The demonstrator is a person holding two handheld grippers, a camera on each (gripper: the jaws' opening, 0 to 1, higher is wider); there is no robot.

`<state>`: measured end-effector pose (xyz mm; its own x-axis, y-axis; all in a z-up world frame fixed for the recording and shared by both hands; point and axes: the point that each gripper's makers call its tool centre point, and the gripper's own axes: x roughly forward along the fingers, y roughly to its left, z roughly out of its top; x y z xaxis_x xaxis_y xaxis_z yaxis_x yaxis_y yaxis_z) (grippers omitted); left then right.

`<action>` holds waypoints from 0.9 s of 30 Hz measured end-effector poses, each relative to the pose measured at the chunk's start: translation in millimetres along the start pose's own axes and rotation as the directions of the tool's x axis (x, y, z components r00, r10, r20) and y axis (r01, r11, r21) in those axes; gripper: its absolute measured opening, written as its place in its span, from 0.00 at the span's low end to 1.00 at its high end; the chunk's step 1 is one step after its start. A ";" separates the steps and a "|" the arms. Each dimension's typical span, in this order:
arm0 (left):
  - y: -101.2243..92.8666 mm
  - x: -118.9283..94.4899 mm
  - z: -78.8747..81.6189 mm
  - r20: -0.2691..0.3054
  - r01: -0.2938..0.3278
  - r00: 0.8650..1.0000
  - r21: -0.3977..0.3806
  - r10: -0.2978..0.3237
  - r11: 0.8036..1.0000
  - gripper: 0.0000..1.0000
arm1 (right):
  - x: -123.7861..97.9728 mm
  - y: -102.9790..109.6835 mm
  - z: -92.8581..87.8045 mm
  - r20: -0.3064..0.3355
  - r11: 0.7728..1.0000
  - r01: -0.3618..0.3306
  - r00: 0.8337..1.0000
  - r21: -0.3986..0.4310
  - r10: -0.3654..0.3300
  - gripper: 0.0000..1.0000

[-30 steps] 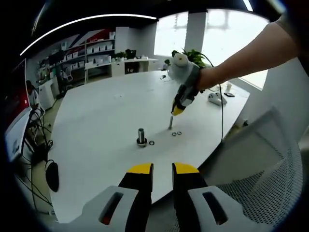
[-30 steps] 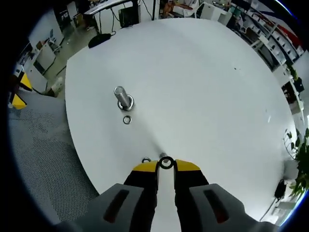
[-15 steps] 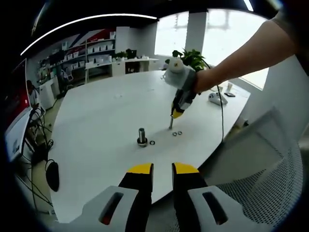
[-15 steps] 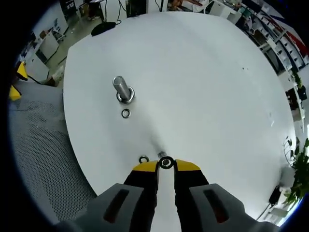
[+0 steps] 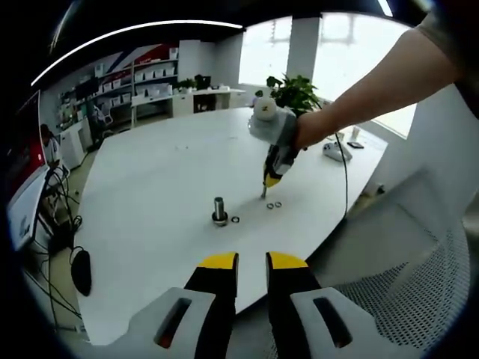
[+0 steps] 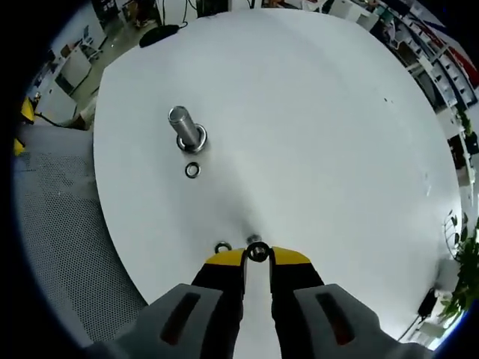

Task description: Place the washer onto the threaded stud by aligning its center hole with the stud, sliding it down to the base, and recovering from edge contact or off-axis alignment until the washer reaches the visible bottom stop.

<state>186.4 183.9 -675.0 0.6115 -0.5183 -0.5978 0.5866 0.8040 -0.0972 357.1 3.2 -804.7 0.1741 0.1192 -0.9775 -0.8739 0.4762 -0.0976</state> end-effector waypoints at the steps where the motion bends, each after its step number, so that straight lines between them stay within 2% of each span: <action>1: 0.1 0.0 0.0 0.000 0.000 1.000 0.000 0.000 1.000 0.12 | 0.9 0.1 -0.4 -0.003 1.000 0.000 1.000 0.001 0.000 0.14; 17: 0.5 0.7 -0.9 -0.004 -0.001 1.000 -0.003 0.001 1.000 0.12 | 30.0 3.1 -5.5 -0.032 1.000 -0.017 0.999 0.022 0.018 0.14; 27: 0.9 1.6 -1.7 -0.011 -0.003 1.000 -0.007 0.003 1.000 0.11 | 30.3 4.6 -12.0 -0.046 0.999 -0.024 0.999 0.027 0.025 0.16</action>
<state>186.9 184.3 -677.4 0.6071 -0.5127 -0.6071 0.5809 0.8076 -0.1011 352.9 -1.4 -837.0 0.1308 0.0909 -0.9872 -0.8652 0.4966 -0.0689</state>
